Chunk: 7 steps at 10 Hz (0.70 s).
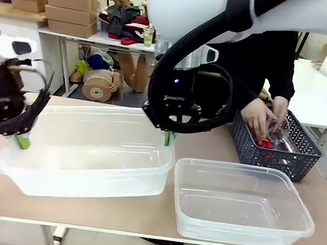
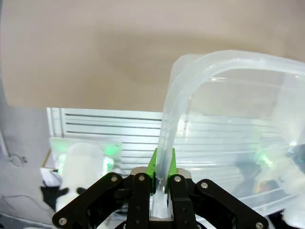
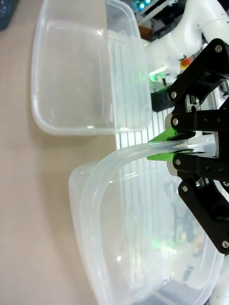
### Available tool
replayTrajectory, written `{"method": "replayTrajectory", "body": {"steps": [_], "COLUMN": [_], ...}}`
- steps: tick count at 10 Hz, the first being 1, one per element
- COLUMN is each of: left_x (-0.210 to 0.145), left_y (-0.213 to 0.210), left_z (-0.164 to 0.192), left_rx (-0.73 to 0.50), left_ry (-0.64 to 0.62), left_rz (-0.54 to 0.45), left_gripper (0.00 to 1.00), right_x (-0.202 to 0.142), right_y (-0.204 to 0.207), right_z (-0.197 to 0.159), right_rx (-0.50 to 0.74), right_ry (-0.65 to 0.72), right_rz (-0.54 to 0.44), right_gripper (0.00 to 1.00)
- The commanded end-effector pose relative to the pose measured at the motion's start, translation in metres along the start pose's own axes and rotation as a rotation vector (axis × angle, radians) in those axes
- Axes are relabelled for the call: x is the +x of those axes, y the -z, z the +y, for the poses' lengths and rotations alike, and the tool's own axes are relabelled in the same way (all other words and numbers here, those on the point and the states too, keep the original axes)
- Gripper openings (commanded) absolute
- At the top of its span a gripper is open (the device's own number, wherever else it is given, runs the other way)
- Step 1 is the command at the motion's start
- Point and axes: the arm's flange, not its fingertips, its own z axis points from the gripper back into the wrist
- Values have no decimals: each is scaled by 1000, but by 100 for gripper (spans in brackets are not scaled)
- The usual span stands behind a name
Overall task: Sort the waste into each basket.
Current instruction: Pick up the Organizing box on the left side of the table and lift it.
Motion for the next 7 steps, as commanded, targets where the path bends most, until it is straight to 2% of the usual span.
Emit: {"method": "replayTrajectory", "body": {"steps": [1, 3, 5, 7], "left_x": [25, 57, 82, 100], "left_y": [-22, -27, -21, -15], "left_z": [-62, -111, -153, -180], "left_rx": [-170, -165, -104, -89], "left_ry": [-198, -205, -140, -113], "left_rz": [-20, -1, -19, -35], "left_gripper": [6, 6, 6, 6], "right_x": [4, 7, 20, 25], "right_y": [-7, -12, -10, 3], "right_z": [-33, -79, -132, -153], "right_rx": [24, 54, 125, 177], "right_ry": [-30, -79, 24, 67], "right_rz": [-50, -65, -28, 0], "right_gripper": [6, 6, 6, 6]}}
